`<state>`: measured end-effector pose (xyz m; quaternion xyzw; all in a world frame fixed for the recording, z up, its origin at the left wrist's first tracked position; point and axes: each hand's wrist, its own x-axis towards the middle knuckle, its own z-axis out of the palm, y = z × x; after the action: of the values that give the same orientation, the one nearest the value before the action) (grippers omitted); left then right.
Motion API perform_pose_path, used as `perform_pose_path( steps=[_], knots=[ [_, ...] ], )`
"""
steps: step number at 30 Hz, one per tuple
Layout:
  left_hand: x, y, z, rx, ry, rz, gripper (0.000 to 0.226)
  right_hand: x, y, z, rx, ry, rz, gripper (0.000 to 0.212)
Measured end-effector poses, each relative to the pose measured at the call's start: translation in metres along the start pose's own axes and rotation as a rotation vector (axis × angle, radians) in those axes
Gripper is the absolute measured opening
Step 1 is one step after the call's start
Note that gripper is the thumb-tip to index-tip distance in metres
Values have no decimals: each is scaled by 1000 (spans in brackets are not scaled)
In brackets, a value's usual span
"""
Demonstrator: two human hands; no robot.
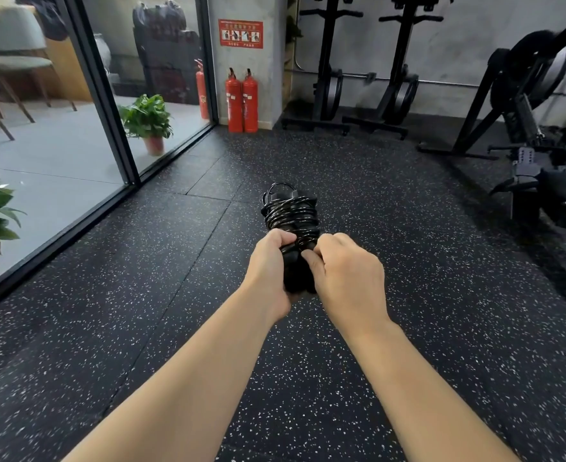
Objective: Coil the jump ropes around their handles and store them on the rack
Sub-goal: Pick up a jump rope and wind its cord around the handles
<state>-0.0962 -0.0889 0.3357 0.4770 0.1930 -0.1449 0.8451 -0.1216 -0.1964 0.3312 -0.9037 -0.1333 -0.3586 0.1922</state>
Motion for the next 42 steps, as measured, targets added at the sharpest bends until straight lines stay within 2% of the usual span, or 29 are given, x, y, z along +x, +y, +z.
perform_pose_path(
  steps=[9,12,14,17,20,23,26,29,31,33,37,38,42],
  knots=[
    [-1,4,2,8,33,-38,36,-3,-5,2,-62,67,-41,22],
    [-3,7,5,37,80,28,26,-2,-6,0,-42,68,-32,24],
    [-3,7,4,108,152,110,26,0,-4,-4,16,-30,-18,24],
    [-7,5,3,236,174,156,26,6,2,-16,55,-279,80,20],
    [-8,0,6,411,146,217,20,11,7,-28,129,-250,54,5],
    [-8,-8,7,534,111,237,22,16,15,-29,227,-346,-4,17],
    [-10,-15,7,613,81,201,25,16,21,-29,122,-399,-73,18],
    [-10,-16,8,599,82,161,17,11,18,-34,127,-338,-108,12],
    [-11,-15,10,542,89,115,5,8,19,-37,101,-426,-99,9],
    [-11,-14,10,516,79,91,8,3,22,-38,76,-472,-80,11],
    [-12,-15,13,482,51,65,6,-1,23,-39,93,-429,-24,16],
    [-11,-17,14,490,51,64,7,-2,24,-38,79,-441,-1,17],
    [-7,-25,16,490,57,25,41,-1,25,-40,39,-471,44,19]
  ],
)
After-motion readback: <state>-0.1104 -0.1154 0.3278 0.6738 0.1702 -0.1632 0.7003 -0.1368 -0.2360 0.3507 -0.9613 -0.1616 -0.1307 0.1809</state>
